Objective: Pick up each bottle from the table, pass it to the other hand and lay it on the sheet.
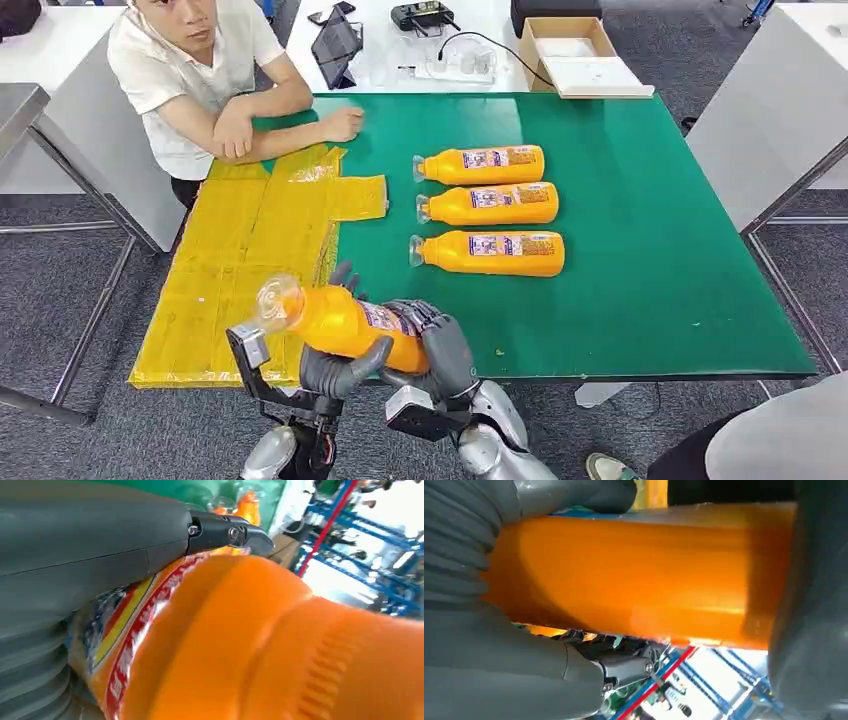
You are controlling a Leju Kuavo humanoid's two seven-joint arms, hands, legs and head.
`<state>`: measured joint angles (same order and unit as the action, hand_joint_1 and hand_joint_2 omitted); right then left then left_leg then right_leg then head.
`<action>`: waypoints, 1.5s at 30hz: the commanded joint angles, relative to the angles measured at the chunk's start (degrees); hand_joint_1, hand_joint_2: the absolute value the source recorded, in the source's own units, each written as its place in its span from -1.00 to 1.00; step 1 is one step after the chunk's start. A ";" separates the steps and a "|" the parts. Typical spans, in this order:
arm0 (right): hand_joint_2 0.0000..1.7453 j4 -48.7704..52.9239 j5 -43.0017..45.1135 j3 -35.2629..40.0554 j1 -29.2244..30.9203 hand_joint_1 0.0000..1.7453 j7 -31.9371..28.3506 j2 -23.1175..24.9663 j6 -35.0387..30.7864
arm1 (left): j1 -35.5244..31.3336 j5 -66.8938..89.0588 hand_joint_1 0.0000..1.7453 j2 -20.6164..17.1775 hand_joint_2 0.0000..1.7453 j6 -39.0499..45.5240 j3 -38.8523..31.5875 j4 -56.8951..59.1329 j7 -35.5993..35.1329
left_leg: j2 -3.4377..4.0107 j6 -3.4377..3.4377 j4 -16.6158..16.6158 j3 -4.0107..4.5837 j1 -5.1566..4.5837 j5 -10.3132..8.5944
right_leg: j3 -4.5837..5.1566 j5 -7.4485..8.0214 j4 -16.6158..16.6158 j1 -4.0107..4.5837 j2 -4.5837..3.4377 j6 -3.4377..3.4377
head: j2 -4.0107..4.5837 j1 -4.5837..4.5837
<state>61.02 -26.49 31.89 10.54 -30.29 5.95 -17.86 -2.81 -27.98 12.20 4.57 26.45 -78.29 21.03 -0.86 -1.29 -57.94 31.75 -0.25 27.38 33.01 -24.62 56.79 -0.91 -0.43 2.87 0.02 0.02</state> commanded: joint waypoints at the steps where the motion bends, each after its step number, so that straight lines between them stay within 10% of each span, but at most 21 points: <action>1: 1.00 -4.01 0.04 5.96 1.66 0.72 -1.02 0.21 1.60 | -1.66 0.07 -1.00 -0.50 1.00 0.61 0.58 -0.14 0.01 | 0.04 0.05 0.01 -0.03 0.02 -0.01 | -0.02 0.01 -0.02 0.02 0.02 -0.06 | 0.00 0.00; 2: 1.00 -4.01 0.04 5.96 1.66 0.72 -1.02 0.21 1.60 | -1.66 0.07 -1.00 -0.50 1.00 0.61 0.58 -0.14 0.01 | 0.06 0.08 0.02 -0.06 0.06 -0.01 | -0.08 0.02 -0.06 0.07 0.03 -0.10 | -0.02 0.00; 3: 1.00 -3.95 0.21 6.09 1.74 0.74 -0.99 0.11 1.73 | -1.61 0.06 -0.26 -0.48 1.00 0.67 0.55 -0.04 0.08 | 0.05 0.06 0.01 -0.04 0.03 0.00 | -0.05 0.01 -0.03 0.03 0.02 -0.07 | 0.00 0.00; 4: 1.00 -4.03 0.53 6.25 1.66 0.68 -0.90 0.10 2.05 | -1.50 0.25 1.00 -0.37 1.00 0.85 0.36 -0.51 1.11 | 0.07 0.08 0.01 -0.07 0.06 0.00 | -0.09 0.02 -0.06 0.07 0.03 -0.10 | 0.00 0.00; 6: 1.00 -4.30 1.60 6.07 1.46 0.50 -0.82 0.29 2.28 | -2.00 0.32 1.00 -1.33 1.00 1.08 0.66 -0.99 1.60 | 0.03 0.07 0.01 -0.05 0.05 0.00 | -0.08 0.01 -0.04 0.05 0.04 -0.08 | 0.00 0.02; 8: 1.00 -4.05 3.26 5.76 0.99 -0.92 -1.09 0.59 2.84 | -2.04 -1.41 1.00 -1.60 1.00 0.75 -0.07 -1.26 1.64 | 0.05 0.09 0.02 -0.07 0.06 0.00 | -0.08 0.00 -0.04 0.06 0.04 -0.11 | -0.02 0.00; 9: 1.00 -3.93 3.60 6.00 0.88 -1.00 -1.23 0.57 3.19 | -2.10 -1.83 1.00 -1.68 1.00 0.87 -0.04 -1.30 1.70 | 0.02 0.07 0.02 -0.03 0.04 -0.01 | -0.05 0.01 -0.03 0.04 0.04 -0.09 | -0.02 0.00; 17: 1.00 -4.49 5.92 9.15 -1.03 -1.00 -3.07 1.93 2.94 | -3.64 -3.64 1.00 -1.18 1.00 3.01 0.51 0.12 2.40 | 0.02 0.12 0.02 -0.10 0.09 0.01 | -0.14 0.00 -0.08 0.11 0.09 -0.14 | -0.02 0.00; 18: -1.00 -4.53 6.14 9.21 -1.27 -1.00 -3.10 1.95 2.85 | -3.72 -2.91 1.00 -1.14 1.00 4.32 0.40 0.31 2.72 | -0.01 0.08 0.03 -0.07 0.06 -0.01 | -0.09 0.00 -0.06 0.07 0.09 -0.09 | 0.00 0.00; 31: -1.00 -2.49 -7.76 13.07 -3.84 -1.00 -3.12 -0.82 -15.96 | -11.36 22.94 1.00 -1.54 1.00 34.19 -0.96 15.00 8.49 | -0.12 0.05 0.07 -0.09 0.02 -0.05 | -0.12 0.00 -0.08 0.03 0.18 -0.06 | 0.00 0.02; 35: -1.00 3.88 -9.96 12.77 -7.16 -1.00 -4.21 -2.32 -17.67 | -14.80 57.70 1.00 4.26 1.00 35.43 -21.41 25.25 8.02 | 0.09 0.09 0.06 -0.14 0.07 -0.01 | -0.15 0.04 -0.09 0.08 -0.01 -0.10 | -0.02 0.02; 45: -1.00 5.06 -8.46 11.42 -8.26 -1.00 -5.00 -1.40 -16.86 | -22.05 92.47 1.00 5.63 1.00 35.43 -36.15 33.58 -2.50 | 0.09 0.07 0.01 -0.05 0.05 -0.04 | -0.04 0.02 -0.03 0.06 0.07 -0.10 | -0.02 0.02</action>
<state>64.04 -36.24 42.47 4.02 -34.75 5.11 -34.99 -15.44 40.16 15.32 40.09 9.11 -59.08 25.65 -0.76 -1.29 -57.94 31.74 -0.26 27.36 33.05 -24.60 56.79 -0.91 -0.51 2.86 0.00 0.04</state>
